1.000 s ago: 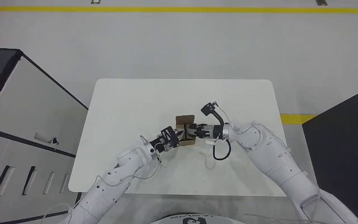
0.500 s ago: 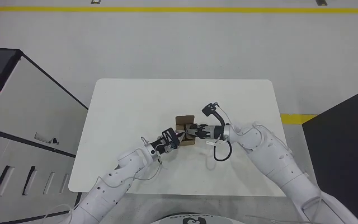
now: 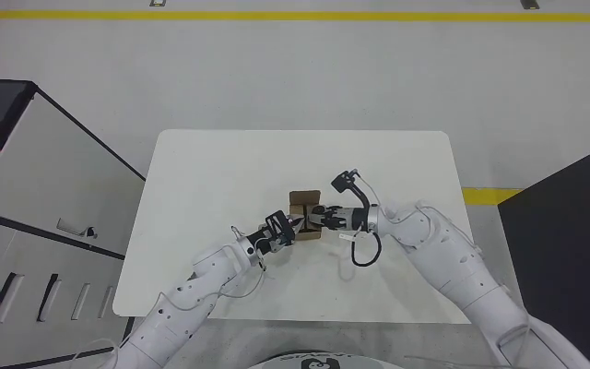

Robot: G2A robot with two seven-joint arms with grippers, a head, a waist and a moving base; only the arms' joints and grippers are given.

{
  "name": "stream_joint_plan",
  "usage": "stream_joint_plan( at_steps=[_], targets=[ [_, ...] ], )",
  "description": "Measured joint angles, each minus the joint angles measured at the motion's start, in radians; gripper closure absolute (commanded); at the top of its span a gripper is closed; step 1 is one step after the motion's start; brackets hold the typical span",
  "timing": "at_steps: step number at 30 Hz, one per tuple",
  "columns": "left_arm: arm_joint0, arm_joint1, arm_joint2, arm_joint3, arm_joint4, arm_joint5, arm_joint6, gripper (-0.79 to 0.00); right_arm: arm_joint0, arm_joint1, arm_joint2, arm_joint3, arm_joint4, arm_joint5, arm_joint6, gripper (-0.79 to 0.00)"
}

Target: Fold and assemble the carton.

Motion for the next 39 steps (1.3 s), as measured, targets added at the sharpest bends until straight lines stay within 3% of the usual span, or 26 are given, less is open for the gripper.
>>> stream_joint_plan(
  at_steps=[39],
  targets=[
    [0.015, 0.000, -0.012, -0.015, -0.003, 0.009, 0.010, 0.000, -0.009, 0.003, 0.024, 0.001, 0.019, -0.012, -0.005, 0.000]
  ],
)
